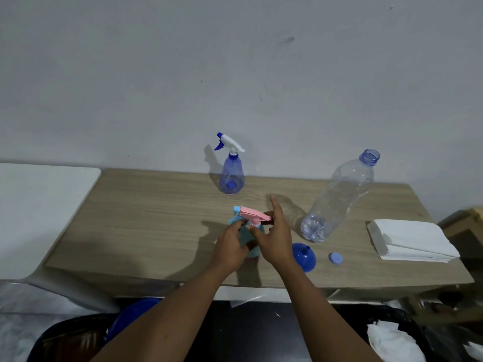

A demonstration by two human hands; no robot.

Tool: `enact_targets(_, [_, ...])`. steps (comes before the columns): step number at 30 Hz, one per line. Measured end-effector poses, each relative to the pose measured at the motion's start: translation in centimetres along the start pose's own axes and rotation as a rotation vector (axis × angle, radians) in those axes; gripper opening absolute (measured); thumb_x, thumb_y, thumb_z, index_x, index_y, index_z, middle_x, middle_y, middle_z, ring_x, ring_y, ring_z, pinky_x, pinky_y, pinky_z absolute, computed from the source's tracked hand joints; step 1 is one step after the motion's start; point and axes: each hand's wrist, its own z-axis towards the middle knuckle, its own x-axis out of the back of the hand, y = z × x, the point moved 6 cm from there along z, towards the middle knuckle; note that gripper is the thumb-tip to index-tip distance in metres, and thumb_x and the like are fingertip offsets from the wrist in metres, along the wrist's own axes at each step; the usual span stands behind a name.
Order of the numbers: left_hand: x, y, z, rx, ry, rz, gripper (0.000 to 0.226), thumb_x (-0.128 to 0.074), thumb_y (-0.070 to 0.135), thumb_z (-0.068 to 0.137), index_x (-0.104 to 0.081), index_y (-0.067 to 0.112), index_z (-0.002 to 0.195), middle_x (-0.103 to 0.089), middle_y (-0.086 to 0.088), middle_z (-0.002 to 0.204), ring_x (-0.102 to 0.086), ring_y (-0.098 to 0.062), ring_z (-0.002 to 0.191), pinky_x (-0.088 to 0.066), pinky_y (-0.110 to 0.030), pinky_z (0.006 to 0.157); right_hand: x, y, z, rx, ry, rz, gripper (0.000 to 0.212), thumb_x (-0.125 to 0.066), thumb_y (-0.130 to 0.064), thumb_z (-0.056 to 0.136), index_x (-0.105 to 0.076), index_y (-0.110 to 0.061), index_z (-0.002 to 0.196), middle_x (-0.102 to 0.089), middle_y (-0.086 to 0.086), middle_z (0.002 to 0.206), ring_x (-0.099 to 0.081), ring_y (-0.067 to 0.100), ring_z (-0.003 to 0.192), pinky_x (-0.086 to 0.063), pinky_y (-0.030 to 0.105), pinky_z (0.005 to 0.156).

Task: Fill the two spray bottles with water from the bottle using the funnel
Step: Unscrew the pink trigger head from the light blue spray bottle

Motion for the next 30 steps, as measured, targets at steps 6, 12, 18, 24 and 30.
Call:
enact_targets(6, [0.13, 0.20, -0.02, -0.007, 0.002, -0.014, 0.061, -0.082, 0.027, 0.077, -0.054, 0.030, 0.131, -0.063, 0.008, 0.127, -0.062, -0.013, 0.114, -0.056, -0.040, 0.093, 0.45, -0.19, -0.58, 0.029, -0.026, -0.005, 0.102, -0.079, -0.026, 0.083, -0.010, -0.030, 0.158, -0.056, -0.020, 0.110, -0.057, -0.008, 0.103, -0.046, 0.007, 0.081])
enact_targets(12, [0.18, 0.28, -0.19, 0.001, 0.000, -0.028, 0.059, -0.082, 0.031, 0.076, -0.056, 0.031, 0.128, -0.063, 0.010, 0.124, -0.062, -0.011, 0.113, -0.055, -0.040, 0.094, 0.36, -0.34, -0.44, 0.009, -0.021, -0.014, 0.099, -0.075, -0.021, 0.087, -0.007, -0.027, 0.158, -0.061, -0.015, 0.105, -0.059, -0.007, 0.099, -0.050, 0.014, 0.086])
enact_targets(18, [0.12, 0.12, -0.13, 0.013, -0.003, -0.020, 0.061, -0.082, 0.027, 0.075, -0.055, 0.034, 0.129, -0.063, 0.011, 0.124, -0.061, -0.010, 0.113, -0.056, -0.042, 0.093, 0.04, -0.66, 0.06, -0.006, 0.003, -0.024, 0.106, -0.080, -0.022, 0.082, -0.007, -0.029, 0.158, -0.057, -0.008, 0.105, -0.059, 0.000, 0.097, -0.051, 0.018, 0.085])
enact_targets(24, [0.18, 0.32, -0.26, 0.003, 0.002, -0.047, 0.058, -0.083, 0.031, 0.075, -0.057, 0.031, 0.127, -0.064, 0.011, 0.123, -0.063, -0.010, 0.110, -0.056, -0.040, 0.092, 0.34, -0.61, -0.58, 0.004, -0.038, 0.002, 0.101, -0.077, -0.022, 0.084, -0.008, -0.031, 0.158, -0.061, -0.017, 0.109, -0.059, -0.008, 0.102, -0.046, 0.006, 0.083])
enact_targets(30, [0.13, 0.35, -0.20, 0.001, -0.009, -0.070, 0.055, -0.082, 0.032, 0.073, -0.058, 0.035, 0.123, -0.066, 0.013, 0.118, -0.065, -0.010, 0.106, -0.058, -0.040, 0.089, 0.11, -0.62, -0.83, -0.003, 0.001, 0.004, 0.096, -0.075, -0.022, 0.086, -0.012, -0.031, 0.158, -0.062, -0.017, 0.105, -0.060, -0.006, 0.101, -0.048, 0.012, 0.087])
